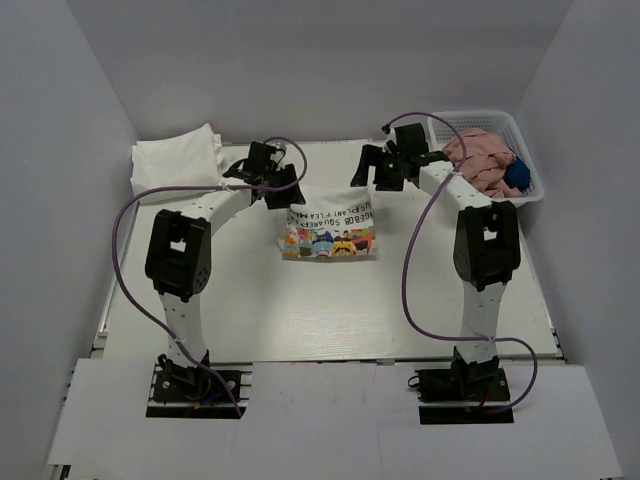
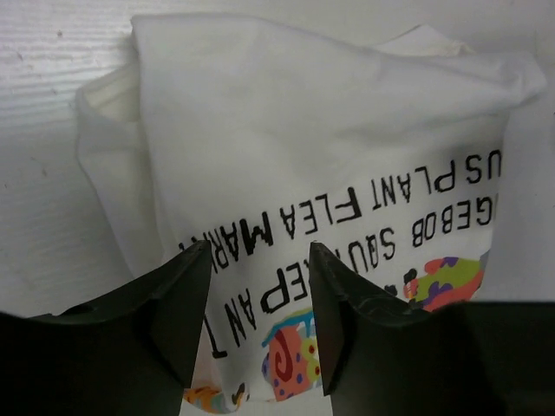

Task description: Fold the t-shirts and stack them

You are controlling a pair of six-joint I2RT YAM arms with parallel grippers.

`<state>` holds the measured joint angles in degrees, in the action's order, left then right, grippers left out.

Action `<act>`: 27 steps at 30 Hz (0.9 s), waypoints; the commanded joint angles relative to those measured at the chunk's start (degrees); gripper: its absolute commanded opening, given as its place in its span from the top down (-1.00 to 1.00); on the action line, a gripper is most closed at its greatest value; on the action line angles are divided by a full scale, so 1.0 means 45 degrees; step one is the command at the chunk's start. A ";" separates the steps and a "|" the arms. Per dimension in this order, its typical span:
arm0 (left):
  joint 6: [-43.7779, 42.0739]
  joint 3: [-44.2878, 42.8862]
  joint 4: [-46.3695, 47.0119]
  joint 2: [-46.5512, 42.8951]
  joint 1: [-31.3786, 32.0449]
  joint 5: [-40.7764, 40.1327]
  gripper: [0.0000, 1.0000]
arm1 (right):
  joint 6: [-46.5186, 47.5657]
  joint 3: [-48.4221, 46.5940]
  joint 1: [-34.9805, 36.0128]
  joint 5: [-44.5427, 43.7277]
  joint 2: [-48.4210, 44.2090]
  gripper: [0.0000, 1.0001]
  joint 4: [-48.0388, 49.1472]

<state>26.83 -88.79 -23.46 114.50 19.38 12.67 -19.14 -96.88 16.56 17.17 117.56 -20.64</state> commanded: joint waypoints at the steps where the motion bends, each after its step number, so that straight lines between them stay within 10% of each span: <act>1: -0.0414 0.0589 -0.0567 -0.1320 -0.0087 0.0076 -0.17 | 0.1535 -0.1358 -0.0027 0.0481 0.0885 -0.81 -0.0698; 11: -0.0883 -0.0521 0.0506 -0.2710 0.0165 0.1188 -0.99 | 0.0954 -0.0250 0.0266 0.1283 -0.0575 -0.81 0.0486; 27: -0.0417 0.5451 0.2205 -0.2006 0.0831 0.3906 -0.99 | -0.0472 -0.1049 0.0246 0.3861 0.3072 -0.81 0.2498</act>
<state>23.99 -68.25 -14.70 105.91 23.46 29.26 -19.03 -100.07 17.74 32.60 127.63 -12.23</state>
